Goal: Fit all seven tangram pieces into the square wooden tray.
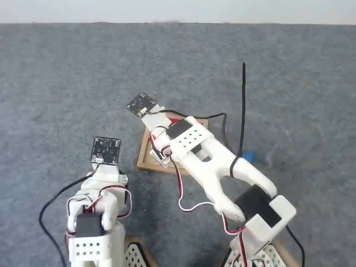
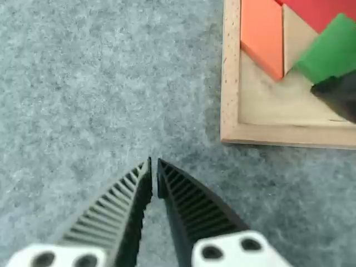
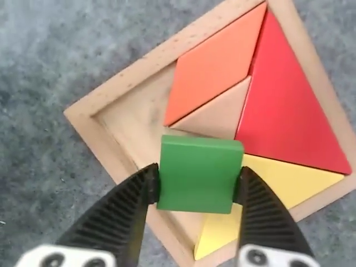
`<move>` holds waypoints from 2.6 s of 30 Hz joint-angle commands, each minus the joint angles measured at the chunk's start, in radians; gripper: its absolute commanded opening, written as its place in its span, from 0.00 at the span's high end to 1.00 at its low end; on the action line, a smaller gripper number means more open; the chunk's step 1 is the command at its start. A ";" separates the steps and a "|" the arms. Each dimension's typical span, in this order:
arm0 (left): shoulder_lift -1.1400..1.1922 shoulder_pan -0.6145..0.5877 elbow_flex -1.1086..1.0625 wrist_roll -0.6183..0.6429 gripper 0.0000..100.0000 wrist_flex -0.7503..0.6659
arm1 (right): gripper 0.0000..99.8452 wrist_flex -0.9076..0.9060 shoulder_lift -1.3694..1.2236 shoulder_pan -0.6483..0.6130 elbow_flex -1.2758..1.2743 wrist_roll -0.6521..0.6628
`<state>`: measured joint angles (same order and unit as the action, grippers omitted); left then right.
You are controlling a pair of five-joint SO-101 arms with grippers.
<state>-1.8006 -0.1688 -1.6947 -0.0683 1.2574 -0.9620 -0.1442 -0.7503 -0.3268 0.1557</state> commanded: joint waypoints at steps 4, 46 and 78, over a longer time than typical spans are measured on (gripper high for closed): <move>-0.017 0.006 0.010 -0.002 0.98 0.003 | 0.80 0.018 0.010 -0.008 0.061 0.028; -0.017 0.006 0.010 -0.002 0.98 0.003 | 0.75 0.008 0.010 0.219 0.057 0.037; -0.017 0.006 0.010 -0.002 0.98 0.003 | 0.75 0.053 -0.091 0.093 0.069 0.037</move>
<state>-1.8006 -0.1688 -1.6947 -0.0683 1.2574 -0.9206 -0.2378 -0.6644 -0.3007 0.1864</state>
